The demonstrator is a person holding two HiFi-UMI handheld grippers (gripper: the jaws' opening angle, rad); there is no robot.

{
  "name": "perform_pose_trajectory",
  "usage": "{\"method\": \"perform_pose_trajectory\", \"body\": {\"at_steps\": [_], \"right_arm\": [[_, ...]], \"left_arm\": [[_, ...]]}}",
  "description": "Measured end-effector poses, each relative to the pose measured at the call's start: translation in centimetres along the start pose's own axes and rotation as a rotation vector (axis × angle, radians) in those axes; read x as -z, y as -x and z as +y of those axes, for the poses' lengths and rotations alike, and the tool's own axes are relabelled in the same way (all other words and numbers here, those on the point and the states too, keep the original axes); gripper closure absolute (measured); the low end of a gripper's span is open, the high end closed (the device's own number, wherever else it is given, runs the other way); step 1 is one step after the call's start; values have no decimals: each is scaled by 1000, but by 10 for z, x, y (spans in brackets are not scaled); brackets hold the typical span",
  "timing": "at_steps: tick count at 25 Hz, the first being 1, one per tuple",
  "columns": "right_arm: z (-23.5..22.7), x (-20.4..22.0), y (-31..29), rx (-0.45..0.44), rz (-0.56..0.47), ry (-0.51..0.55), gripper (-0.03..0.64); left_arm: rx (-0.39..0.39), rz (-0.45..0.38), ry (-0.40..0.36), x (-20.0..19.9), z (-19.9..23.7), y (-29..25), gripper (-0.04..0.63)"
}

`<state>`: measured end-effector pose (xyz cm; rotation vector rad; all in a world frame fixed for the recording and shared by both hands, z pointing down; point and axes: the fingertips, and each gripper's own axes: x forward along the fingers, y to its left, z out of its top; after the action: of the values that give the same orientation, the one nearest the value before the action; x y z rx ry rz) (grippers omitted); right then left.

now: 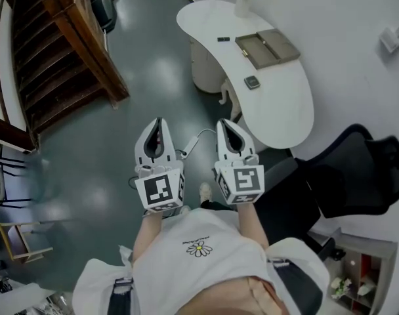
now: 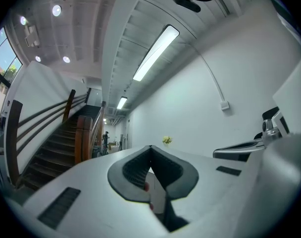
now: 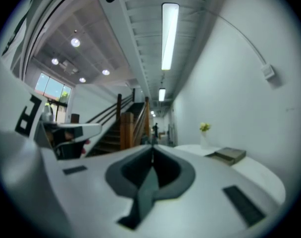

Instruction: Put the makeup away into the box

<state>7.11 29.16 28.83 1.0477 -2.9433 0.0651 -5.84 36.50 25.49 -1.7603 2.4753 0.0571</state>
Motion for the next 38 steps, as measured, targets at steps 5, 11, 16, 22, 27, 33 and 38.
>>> {"method": "perform_pose_trajectory", "body": {"at_steps": [5,11,16,22,27,33,38], "right_arm": [[-16,6,-9,-7,13,-8,587],[-46,17,-16,-21,22,-33,586],[-66,16,-25,-26,28,-36,586],[-84,21,-48,-26,38,-15,586],[-100,23,-78,-10,34,3,586],[-121,18,-133,14,52,2,586],[-128,19,-193,-4,54,11,586]], "left_arm": [[-7,13,1,4,-5,-21,575],[-18,-3,-3,10,-20,-48,575],[-27,-20,-16,3,-24,-66,575],[-14,-35,0,8,-28,-101,575],[20,-43,10,17,-31,-143,575],[33,-38,36,29,-22,-205,575],[28,-12,28,45,1,-257,575]]}}
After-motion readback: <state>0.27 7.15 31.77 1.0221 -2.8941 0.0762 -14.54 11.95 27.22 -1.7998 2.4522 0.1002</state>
